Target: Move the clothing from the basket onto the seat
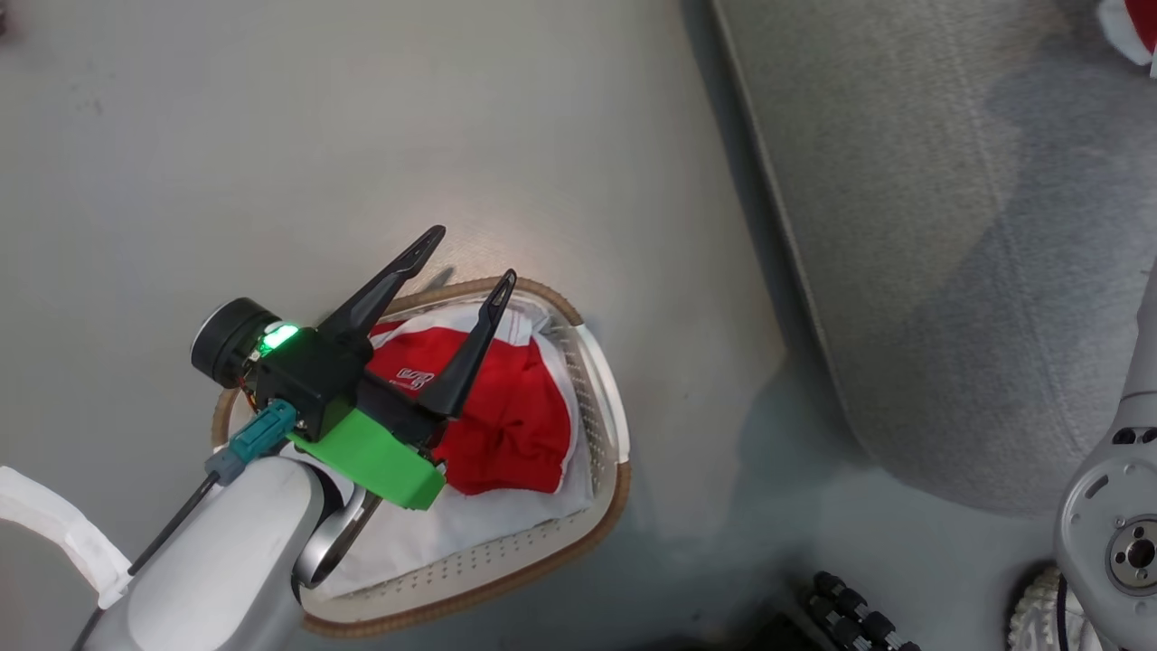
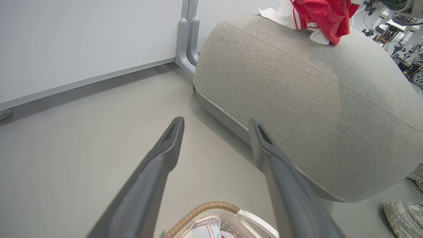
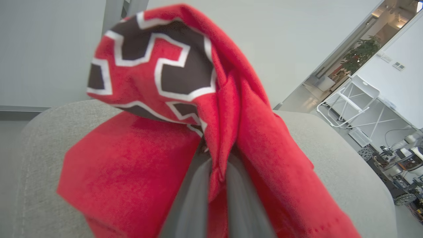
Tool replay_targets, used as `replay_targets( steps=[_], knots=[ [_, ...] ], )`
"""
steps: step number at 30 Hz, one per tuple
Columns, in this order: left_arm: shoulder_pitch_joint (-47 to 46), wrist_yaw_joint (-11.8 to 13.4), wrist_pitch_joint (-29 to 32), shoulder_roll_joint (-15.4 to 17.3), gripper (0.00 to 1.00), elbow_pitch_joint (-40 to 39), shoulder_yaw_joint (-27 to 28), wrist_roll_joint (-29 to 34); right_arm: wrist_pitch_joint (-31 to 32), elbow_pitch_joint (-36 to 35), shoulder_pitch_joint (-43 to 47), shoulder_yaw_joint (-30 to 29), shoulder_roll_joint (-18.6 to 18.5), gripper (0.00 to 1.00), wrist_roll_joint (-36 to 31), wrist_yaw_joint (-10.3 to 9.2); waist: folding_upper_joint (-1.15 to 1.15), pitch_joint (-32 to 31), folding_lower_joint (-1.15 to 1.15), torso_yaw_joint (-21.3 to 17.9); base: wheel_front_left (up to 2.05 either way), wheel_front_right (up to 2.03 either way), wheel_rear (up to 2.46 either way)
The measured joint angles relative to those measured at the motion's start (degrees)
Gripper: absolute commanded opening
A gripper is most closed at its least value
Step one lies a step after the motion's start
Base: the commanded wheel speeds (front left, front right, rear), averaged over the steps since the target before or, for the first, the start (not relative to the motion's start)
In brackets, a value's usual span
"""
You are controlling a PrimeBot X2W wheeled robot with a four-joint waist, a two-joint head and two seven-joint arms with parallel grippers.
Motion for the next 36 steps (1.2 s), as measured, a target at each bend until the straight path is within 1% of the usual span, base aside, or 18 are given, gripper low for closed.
replay_targets(
  steps=[1,2,3,8,12,13,15,17,19,21,28,30,36],
  knots=[
    [0.03,0.0,-0.01,0.02,1.0,0.26,0.0,-0.03,-0.41,0.49,0.32,-1.36,0.25,0.07,-0.34,0.0,0.0,0.44,0.0,0.65,0.0,0.0,0.0],
    [0.07,0.0,0.0,-0.01,1.0,0.51,-0.05,-0.09,-1.15,0.94,0.71,-2.36,0.37,0.45,-0.4,0.0,0.0,0.69,0.0,1.13,0.0,0.0,0.0],
    [0.12,0.0,-0.01,-0.07,1.0,0.65,-0.19,-0.1,-1.78,1.29,1.24,-3.77,0.59,1.0,-0.91,0.0,0.0,0.9,0.0,1.71,0.0,0.0,0.0],
    [0.92,0.0,0.0,-1.37,1.0,1.58,0.09,-0.53,-3.98,2.67,5.13,-8.21,1.03,1.0,-2.34,0.0,0.0,-0.23,-0.01,3.07,0.0,0.0,0.0],
    [2.92,0.0,-0.01,-3.03,1.0,3.23,1.57,-0.8,-5.32,3.64,8.5,-8.98,1.11,1.0,-2.21,0.0,0.0,-2.64,-0.01,3.34,0.0,0.0,0.0],
    [3.49,0.0,-0.01,-3.5,1.0,3.59,2.07,-1.11,-5.39,3.7,9.27,-8.65,1.13,1.0,-1.91,0.0,0.0,-3.27,-0.01,3.33,0.0,0.0,0.0],
    [4.54,0.0,0.0,-4.48,1.0,4.65,2.94,-1.46,-5.58,4.33,10.76,-8.1,1.35,1.0,1.99,0.0,0.0,-5.08,-0.01,3.17,0.0,0.0,0.0],
    [5.32,0.0,-0.01,-5.32,1.0,5.56,4.19,-1.46,-5.64,3.26,12.85,-5.06,1.32,1.0,4.1,0.0,0.0,-6.86,-0.02,2.97,0.0,0.0,0.0],
    [6.08,0.0,0.0,-5.98,1.0,6.8,5.38,-1.44,-5.65,2.1,15.55,-3.13,1.38,1.0,7.51,0.0,0.0,-8.81,-0.02,2.84,0.0,0.0,0.0],
    [6.96,0.0,0.0,-6.68,1.0,7.65,6.38,-1.31,-5.64,1.1,18.66,-0.85,1.33,1.0,9.44,0.0,0.0,-10.6,-0.02,2.79,0.0,0.0,0.0],
    [10.05,0.0,-0.01,-8.78,1.0,10.65,10.06,-0.38,-5.65,-1.85,26.98,10.83,1.34,1.0,16.46,0.0,0.0,-16.94,-0.02,3.45,0.0,0.0,0.0],
    [11.0,0.0,-0.01,-9.43,1.0,11.57,11.09,-0.03,-5.65,-2.35,29.03,13.35,1.67,1.0,18.38,0.0,0.0,-18.54,-0.02,3.86,0.0,0.0,0.0],
    [14.05,0.0,0.0,-11.18,1.0,14.62,17.47,1.91,-5.65,-3.27,33.23,22.69,1.55,1.0,25.1,0.0,0.0,-23.09,-0.02,6.02,0.0,0.0,0.0]
  ],
)
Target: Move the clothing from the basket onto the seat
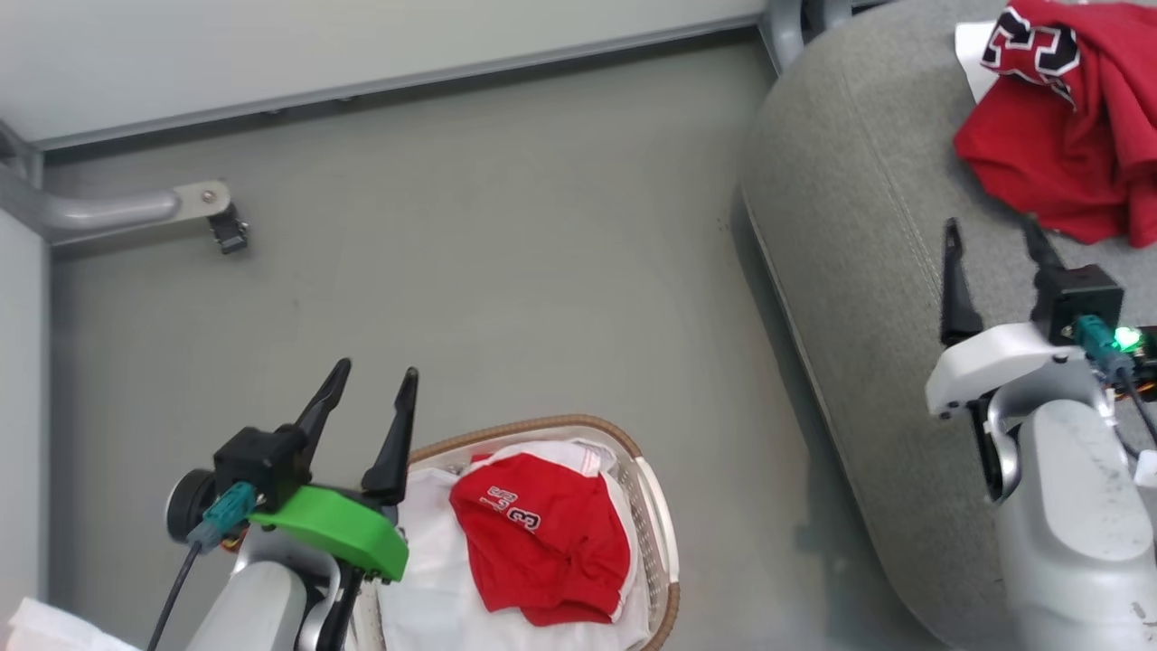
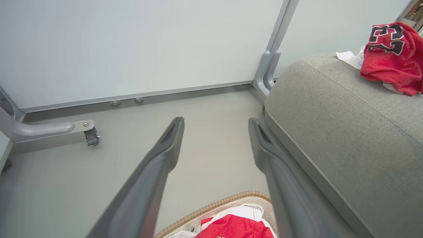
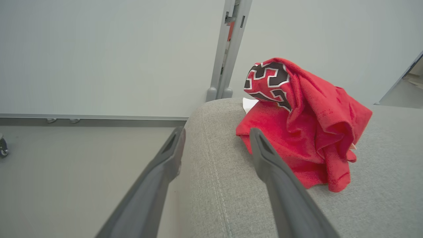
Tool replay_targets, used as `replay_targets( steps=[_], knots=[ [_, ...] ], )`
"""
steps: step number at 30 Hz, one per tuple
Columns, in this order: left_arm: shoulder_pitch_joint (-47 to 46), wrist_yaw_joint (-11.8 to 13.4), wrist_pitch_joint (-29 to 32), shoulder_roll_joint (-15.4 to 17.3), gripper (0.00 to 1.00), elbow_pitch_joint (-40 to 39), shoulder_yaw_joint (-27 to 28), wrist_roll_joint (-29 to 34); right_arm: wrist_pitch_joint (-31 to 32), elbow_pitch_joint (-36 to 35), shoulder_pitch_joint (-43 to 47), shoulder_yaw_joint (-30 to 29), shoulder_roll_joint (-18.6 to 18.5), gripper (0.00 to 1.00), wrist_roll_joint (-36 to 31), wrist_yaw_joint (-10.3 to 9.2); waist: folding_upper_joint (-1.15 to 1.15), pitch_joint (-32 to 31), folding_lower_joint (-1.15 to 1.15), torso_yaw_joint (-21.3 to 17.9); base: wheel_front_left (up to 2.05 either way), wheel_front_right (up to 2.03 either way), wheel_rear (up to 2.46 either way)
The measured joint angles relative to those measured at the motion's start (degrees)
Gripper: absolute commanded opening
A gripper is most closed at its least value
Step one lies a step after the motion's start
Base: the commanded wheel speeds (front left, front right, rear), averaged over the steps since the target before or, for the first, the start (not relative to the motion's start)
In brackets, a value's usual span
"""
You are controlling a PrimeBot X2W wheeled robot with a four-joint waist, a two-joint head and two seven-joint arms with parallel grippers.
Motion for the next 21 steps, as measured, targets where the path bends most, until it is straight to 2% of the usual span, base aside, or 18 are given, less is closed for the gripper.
replay_targets(
  steps=[10,17,21],
  knots=[
    [4.81,0.0,-0.01,-2.52,1.0,3.0,12.2,5.13,0.0,-1.96,5.42,11.23,0.09,1.0,9.01,0.0,0.0,-5.55,0.0,4.32,0.0,0.0,0.0],
    [9.57,0.0,-0.01,-4.83,1.0,2.43,19.03,9.42,0.0,-2.64,10.2,14.36,0.13,1.0,11.52,0.0,0.0,-9.34,0.0,6.28,0.0,0.0,0.0],
    [12.0,0.0,-0.01,-5.87,1.0,1.53,20.31,10.92,0.0,-2.72,12.62,14.71,0.11,1.0,12.85,0.0,0.0,-10.95,0.0,6.93,0.0,0.0,0.0]
  ],
)
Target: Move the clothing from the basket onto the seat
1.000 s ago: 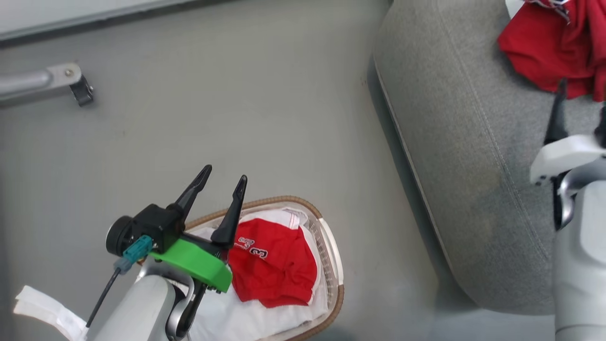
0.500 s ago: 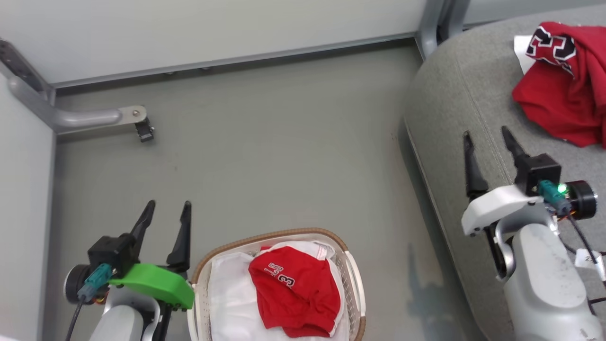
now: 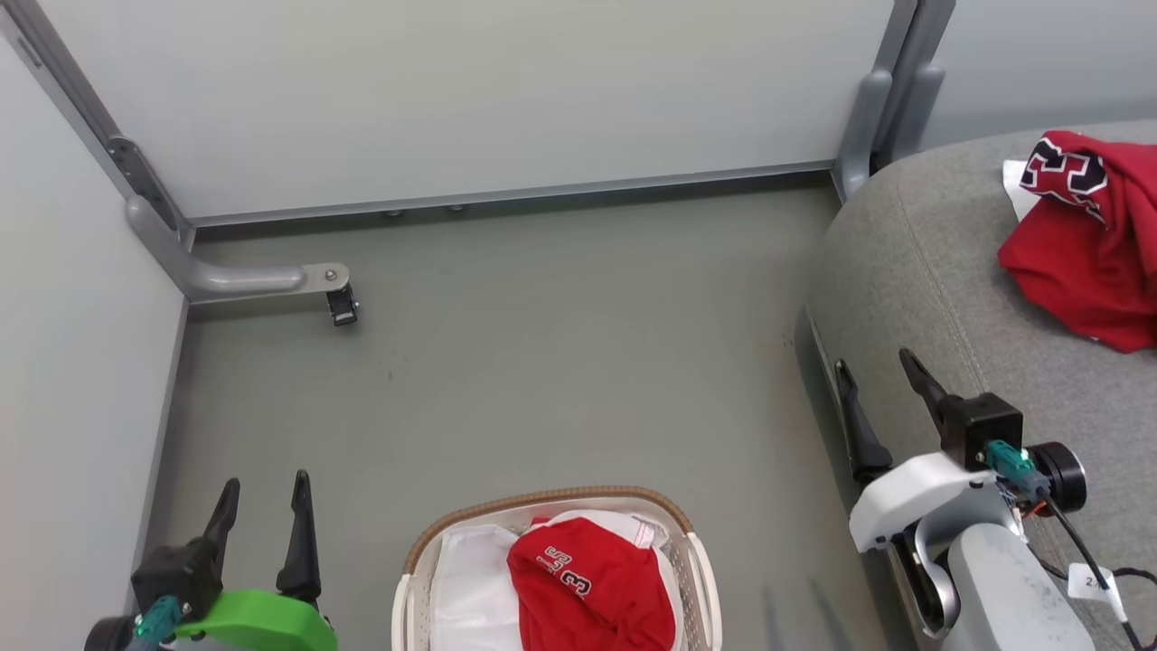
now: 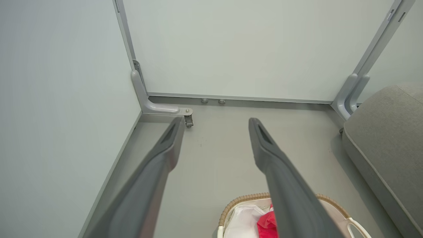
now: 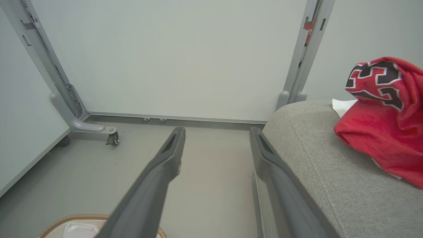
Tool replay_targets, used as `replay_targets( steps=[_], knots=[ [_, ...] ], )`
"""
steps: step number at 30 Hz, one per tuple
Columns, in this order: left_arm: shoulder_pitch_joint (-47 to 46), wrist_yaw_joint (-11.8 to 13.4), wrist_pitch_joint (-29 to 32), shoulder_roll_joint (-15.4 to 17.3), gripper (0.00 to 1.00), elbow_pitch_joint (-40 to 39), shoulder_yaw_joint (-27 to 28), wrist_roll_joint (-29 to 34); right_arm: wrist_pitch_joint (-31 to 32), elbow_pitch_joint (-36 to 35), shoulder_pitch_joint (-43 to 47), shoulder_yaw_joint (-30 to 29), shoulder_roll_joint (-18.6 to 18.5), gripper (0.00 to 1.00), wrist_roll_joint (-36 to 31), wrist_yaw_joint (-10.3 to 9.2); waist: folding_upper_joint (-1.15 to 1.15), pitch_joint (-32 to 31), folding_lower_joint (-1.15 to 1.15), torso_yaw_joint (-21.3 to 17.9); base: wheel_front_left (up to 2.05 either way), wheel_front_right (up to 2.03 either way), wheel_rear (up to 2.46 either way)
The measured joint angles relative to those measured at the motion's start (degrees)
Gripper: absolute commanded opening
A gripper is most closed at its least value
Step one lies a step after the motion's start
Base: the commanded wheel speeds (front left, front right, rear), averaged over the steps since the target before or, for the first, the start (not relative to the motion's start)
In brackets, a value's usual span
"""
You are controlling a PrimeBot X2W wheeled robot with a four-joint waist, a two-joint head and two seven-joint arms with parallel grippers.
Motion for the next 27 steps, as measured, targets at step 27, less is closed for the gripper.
replay_targets(
  steps=[27],
  knots=[
    [-10.16,0.0,0.01,2.0,1.0,4.76,-15.62,-8.31,0.0,-6.1,-8.2,1.93,-0.08,1.0,-0.99,0.0,0.0,12.8,0.0,-3.15,0.0,0.0,0.0]
  ],
)
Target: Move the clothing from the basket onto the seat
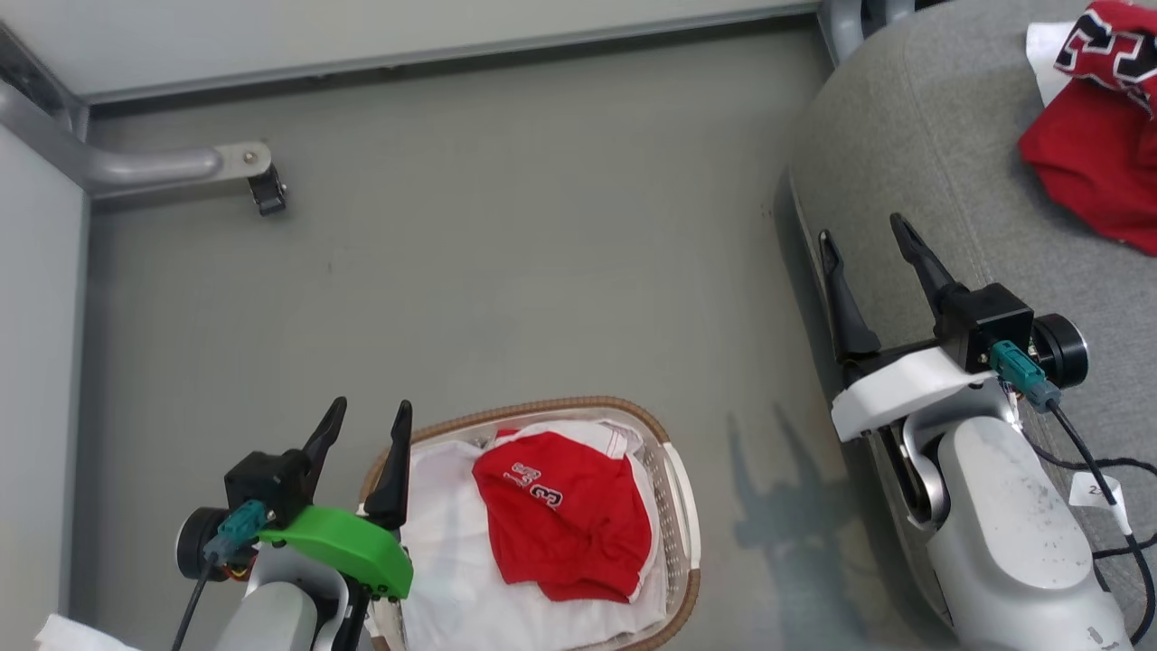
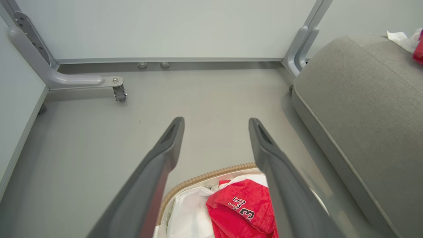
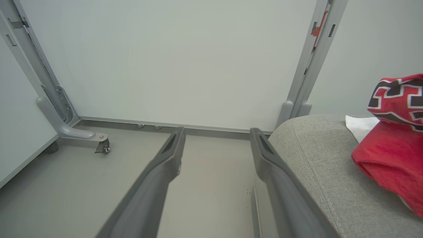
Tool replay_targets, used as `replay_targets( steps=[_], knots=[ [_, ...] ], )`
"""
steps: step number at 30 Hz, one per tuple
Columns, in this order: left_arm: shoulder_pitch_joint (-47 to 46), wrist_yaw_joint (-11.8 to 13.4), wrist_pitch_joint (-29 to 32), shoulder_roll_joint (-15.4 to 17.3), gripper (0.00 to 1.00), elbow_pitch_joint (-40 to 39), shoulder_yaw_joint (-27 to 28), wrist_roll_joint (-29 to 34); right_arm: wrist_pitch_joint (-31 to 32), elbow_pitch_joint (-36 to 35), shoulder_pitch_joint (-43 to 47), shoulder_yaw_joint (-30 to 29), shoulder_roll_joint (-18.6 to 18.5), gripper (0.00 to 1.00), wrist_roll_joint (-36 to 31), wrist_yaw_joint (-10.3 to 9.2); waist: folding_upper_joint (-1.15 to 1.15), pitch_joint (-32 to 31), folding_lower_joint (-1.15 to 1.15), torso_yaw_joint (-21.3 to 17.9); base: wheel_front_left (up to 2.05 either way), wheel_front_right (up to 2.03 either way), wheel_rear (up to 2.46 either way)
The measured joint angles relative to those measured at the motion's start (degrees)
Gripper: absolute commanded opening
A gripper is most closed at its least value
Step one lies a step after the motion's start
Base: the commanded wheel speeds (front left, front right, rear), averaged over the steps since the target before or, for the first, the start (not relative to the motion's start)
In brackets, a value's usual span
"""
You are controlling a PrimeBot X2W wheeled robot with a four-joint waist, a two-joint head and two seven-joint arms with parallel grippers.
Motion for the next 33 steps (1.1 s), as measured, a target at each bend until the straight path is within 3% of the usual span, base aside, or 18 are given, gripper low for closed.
replay_targets(
  steps=[17,27,33],
  knots=[
    [-15.06,0.0,-0.01,4.2,1.0,13.19,-19.38,-7.01,0.0,-5.78,-6.78,0.9,0.0,1.0,-0.4,0.0,0.0,18.46,0.01,-3.92,0.0,0.0,0.0],
    [-22.43,0.0,-0.01,5.78,1.0,21.07,-25.43,-4.97,0.0,-8.0,-8.76,1.1,0.0,1.0,-0.09,0.0,0.0,27.71,0.01,-5.46,0.0,0.0,0.0],
    [-25.29,0.0,-0.01,5.12,1.0,24.75,-25.64,-3.5,0.0,-8.71,-8.75,0.69,0.02,1.0,0.14,0.0,0.0,31.23,0.01,-6.44,0.0,0.0,0.0]
  ],
)
